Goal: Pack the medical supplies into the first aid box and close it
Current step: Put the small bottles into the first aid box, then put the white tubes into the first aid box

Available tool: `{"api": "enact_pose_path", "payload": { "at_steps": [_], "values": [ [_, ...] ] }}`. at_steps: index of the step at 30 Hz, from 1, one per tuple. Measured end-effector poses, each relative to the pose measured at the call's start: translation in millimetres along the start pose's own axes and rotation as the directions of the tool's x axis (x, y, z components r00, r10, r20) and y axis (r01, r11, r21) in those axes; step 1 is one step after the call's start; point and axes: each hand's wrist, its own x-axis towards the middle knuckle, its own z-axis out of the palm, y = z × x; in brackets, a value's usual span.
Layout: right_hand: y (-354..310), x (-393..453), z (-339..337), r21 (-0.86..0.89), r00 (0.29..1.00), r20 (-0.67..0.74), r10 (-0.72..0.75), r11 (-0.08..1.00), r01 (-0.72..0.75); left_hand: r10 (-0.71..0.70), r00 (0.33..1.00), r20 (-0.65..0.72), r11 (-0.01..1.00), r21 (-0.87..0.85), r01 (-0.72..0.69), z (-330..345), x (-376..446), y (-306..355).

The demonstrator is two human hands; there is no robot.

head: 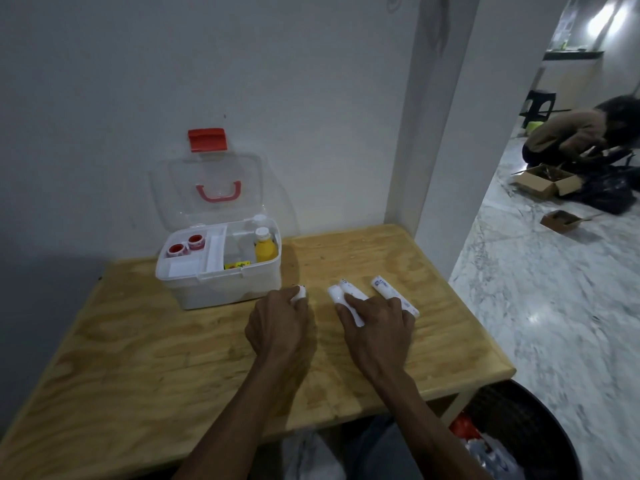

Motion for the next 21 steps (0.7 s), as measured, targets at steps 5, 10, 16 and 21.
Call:
{"api": "enact_pose_path", "payload": {
  "at_steps": [5, 10, 16, 21],
  "values": [
    [-15, 6, -8, 0.209, 1.0, -0.026, 0.012, 0.978, -0.007, 0.06, 0.996, -0.065, 0.988, -0.14, -0.069, -18, -7, -2],
    [-38, 16, -3, 0.428, 0.996, 0.039, 0.076, 0.9, -0.085, 0.097, 0.984, -0.147, 0.971, -0.203, -0.126, -53, 1, -7],
    [-92, 31, -1, 0.48, 0.998, 0.061, 0.015, 0.876, -0.043, 0.059, 0.967, -0.249, 0.969, -0.218, -0.115, -100, 29, -29],
    [-153, 49, 21, 0.498, 0.997, 0.05, -0.055, 0.867, 0.023, 0.043, 0.957, -0.287, 0.989, -0.124, -0.082, -133, 70, -54]
  ]
}}
